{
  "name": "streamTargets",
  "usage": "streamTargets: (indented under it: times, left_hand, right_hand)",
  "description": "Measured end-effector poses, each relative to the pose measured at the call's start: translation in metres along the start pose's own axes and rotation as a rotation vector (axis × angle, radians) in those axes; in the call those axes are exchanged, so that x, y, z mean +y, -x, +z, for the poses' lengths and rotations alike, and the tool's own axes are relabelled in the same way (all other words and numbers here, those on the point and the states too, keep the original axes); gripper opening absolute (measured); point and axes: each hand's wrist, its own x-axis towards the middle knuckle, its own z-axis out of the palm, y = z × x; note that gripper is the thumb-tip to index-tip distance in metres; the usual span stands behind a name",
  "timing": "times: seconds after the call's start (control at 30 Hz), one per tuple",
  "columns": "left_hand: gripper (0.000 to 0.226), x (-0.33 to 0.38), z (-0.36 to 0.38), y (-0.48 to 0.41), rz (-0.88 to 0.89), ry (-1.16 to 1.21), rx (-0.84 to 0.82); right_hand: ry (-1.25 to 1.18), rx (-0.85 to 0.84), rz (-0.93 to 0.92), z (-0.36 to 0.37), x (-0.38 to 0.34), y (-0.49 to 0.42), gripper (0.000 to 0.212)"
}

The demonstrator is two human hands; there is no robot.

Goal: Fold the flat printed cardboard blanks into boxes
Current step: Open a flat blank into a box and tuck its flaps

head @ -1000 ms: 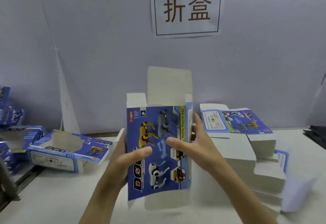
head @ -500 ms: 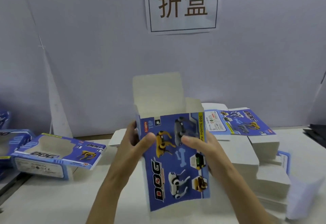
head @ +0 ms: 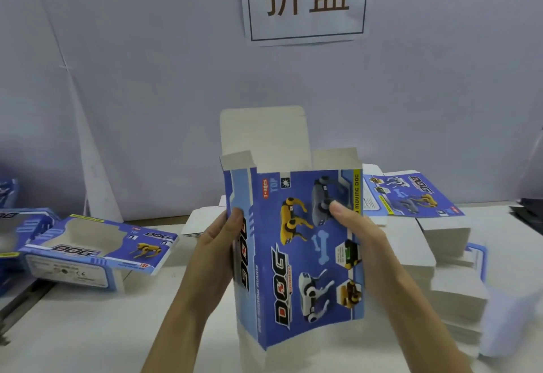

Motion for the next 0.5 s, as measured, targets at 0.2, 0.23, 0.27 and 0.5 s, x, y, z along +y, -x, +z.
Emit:
streamTargets:
  times: [0.2,0.23,0.27,0.5]
  left_hand:
    - [0.066,0.001,0.001,0.01,0.082,-0.142,0.011]
    - [0.079,0.003,0.002,0.012,0.096,-0.169,-0.012]
    - [0.092,0.005,0.004,0.013,0.099,-0.187,-0.036]
    - [0.086,0.027,0.015,-0.001,0.148,-0.255,-0.123]
  right_hand:
    - [0.102,-0.026,-0.085,0.007,0.0,-0.001,0.022]
    - [0.119,-0.041,-0.118,0.01,0.0,-0.001,0.026]
    - [0.137,-0.047,-0.142,0.013,-0.001,0.0,0.031]
    - [0.312,-0.131,-0.165,0.009,-0.008,0.003,0.06]
